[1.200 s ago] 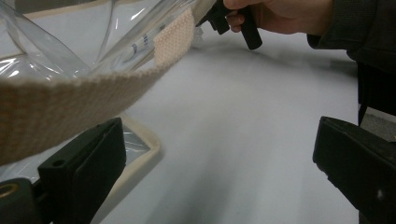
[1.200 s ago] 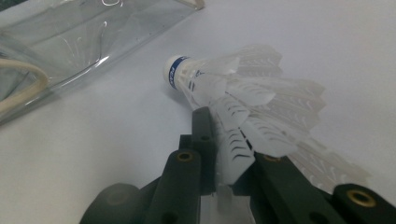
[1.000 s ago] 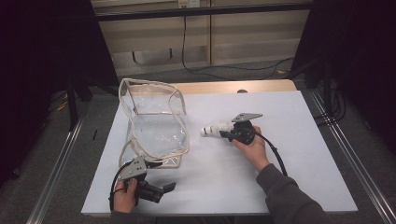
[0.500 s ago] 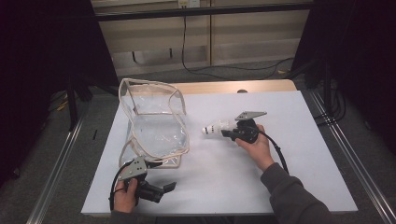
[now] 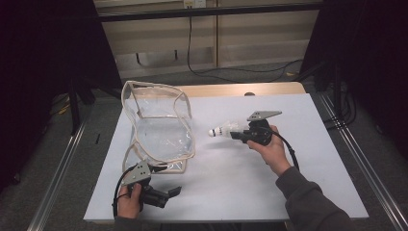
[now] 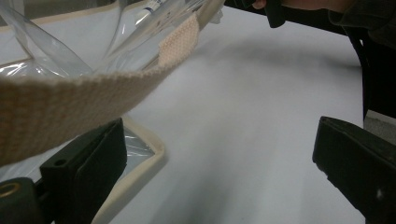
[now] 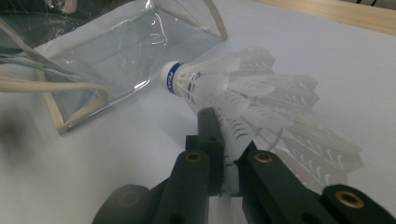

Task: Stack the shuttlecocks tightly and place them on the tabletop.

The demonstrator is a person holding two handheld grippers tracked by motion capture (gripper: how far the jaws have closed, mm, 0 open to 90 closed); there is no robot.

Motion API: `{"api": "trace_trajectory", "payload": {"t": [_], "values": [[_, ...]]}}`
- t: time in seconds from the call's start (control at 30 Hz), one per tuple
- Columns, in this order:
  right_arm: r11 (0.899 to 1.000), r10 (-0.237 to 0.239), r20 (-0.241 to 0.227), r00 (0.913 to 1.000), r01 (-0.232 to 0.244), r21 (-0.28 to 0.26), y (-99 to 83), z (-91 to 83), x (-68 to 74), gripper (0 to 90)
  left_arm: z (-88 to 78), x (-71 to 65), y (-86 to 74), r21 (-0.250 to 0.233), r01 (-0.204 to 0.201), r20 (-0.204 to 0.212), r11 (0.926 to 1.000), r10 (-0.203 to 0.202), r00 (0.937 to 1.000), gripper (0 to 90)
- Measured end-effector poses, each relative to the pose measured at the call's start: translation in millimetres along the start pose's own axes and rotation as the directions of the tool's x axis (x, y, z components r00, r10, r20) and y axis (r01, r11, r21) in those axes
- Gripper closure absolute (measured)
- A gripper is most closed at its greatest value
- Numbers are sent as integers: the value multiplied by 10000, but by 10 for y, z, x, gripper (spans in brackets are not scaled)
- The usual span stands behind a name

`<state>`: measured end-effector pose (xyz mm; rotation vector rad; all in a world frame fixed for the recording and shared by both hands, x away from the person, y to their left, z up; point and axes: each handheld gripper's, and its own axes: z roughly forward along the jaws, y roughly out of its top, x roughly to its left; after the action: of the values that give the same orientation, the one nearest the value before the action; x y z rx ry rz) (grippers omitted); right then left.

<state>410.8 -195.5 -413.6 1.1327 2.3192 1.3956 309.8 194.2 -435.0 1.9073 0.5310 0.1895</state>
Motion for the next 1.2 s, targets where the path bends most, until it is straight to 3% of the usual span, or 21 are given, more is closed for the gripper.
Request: {"api": "trace_trajectory", "payload": {"t": [0.57,1.2], "values": [[9998,-148,-157,9998,150,153,198,-190,68,890,6,-2,5,-186,163,-27,9997,-164,9999,28],[9999,-78,-417,9991,82,103,378,-329,69,890,-9,-17,-5,-31,56,30,10000,-56,10000,28]]}}
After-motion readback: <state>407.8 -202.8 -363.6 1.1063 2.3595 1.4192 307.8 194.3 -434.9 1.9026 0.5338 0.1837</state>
